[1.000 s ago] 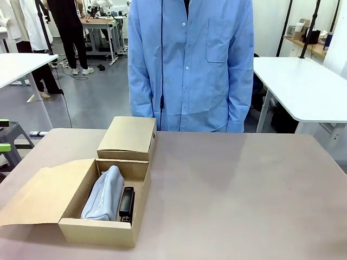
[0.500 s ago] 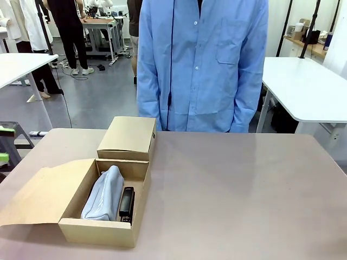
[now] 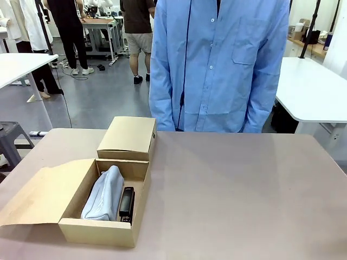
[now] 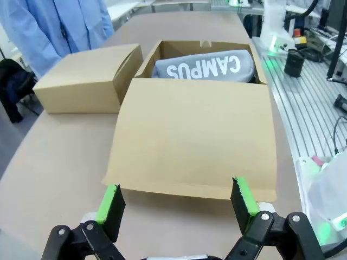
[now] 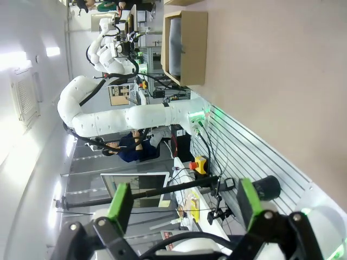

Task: Place items inside the box.
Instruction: Close the lid of the Mailer Box closest to the robot.

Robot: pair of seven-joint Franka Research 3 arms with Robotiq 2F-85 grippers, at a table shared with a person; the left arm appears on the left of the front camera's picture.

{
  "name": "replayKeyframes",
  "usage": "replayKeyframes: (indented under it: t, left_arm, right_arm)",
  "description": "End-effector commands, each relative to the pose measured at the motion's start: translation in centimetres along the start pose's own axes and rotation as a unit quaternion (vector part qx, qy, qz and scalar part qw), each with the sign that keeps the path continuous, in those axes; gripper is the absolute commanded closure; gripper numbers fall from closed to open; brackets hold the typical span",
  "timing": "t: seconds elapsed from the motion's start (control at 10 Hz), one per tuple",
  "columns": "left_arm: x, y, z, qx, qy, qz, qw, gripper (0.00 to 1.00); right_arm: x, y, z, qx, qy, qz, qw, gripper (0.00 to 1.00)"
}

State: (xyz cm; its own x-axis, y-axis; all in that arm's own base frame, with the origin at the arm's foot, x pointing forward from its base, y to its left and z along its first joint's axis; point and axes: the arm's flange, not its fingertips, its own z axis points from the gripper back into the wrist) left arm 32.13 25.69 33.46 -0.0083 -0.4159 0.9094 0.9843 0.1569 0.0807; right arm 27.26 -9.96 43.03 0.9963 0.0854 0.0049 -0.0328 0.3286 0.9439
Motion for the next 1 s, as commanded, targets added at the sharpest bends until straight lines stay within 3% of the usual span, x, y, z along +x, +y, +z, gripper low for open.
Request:
replayKeyframes:
  t: [0.0,0.3,0.5,0.8,0.9]
  left_arm:
    - [-3.3,-0.7,-0.5,-0.011,0.007,-0.004,1.0,0.0]
    - [-5.3,-0.6,-1.7,-0.03,0.066,0.005,0.997,0.0]
    - [-5.7,-0.7,-2.9,-0.068,0.129,0.013,0.989,0.0]
    - [-6.1,-0.5,-3.3,-0.077,0.205,0.014,0.976,0.0]
    - [-6.0,-0.5,-3.5,-0.075,0.193,0.013,0.978,0.0]
  right_arm:
    - [0.1,0.6,0.1,0.007,-0.004,-0.004,1.0,0.0]
    - [0.1,0.6,0.1,0.007,-0.004,-0.004,1.0,0.0]
    - [0.1,0.6,0.1,0.007,-0.004,-0.004,1.0,0.0]
    - [0.1,0.6,0.1,0.007,-0.004,-0.004,1.0,0.0]
    - [0.1,0.6,0.1,0.007,-0.004,-0.004,1.0,0.0]
